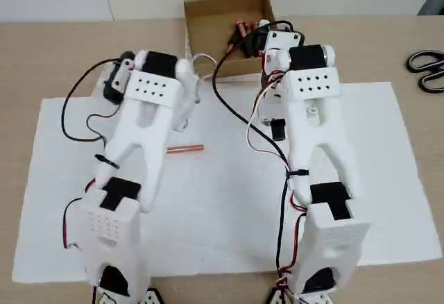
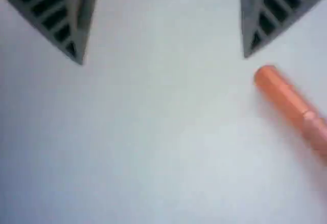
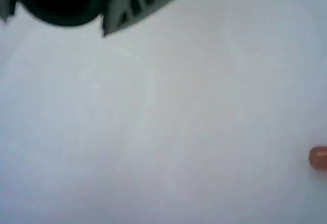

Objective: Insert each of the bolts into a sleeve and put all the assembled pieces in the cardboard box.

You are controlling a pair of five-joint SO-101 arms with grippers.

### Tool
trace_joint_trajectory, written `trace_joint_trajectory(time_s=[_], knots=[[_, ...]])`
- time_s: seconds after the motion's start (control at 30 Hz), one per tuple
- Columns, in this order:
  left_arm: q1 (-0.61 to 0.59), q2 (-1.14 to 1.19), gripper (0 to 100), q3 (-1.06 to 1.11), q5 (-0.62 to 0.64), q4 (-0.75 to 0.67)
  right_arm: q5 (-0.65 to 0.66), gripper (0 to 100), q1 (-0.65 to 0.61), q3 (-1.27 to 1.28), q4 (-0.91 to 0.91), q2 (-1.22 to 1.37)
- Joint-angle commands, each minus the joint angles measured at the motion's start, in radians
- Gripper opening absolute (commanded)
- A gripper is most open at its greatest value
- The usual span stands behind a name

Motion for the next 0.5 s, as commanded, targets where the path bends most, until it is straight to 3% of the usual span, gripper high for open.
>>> trace_joint_trajectory(time_s=[0.0, 0.47], knots=[[0.015, -0.061, 19, -0.002, -0.006, 0.052, -0.009, 0.4, 0.008, -0.003, -0.005, -0.062], [-0.041, -0.060, 19, 0.173, -0.012, 0.052, -0.009, 0.4, 0.008, -0.003, -0.005, -0.064]])
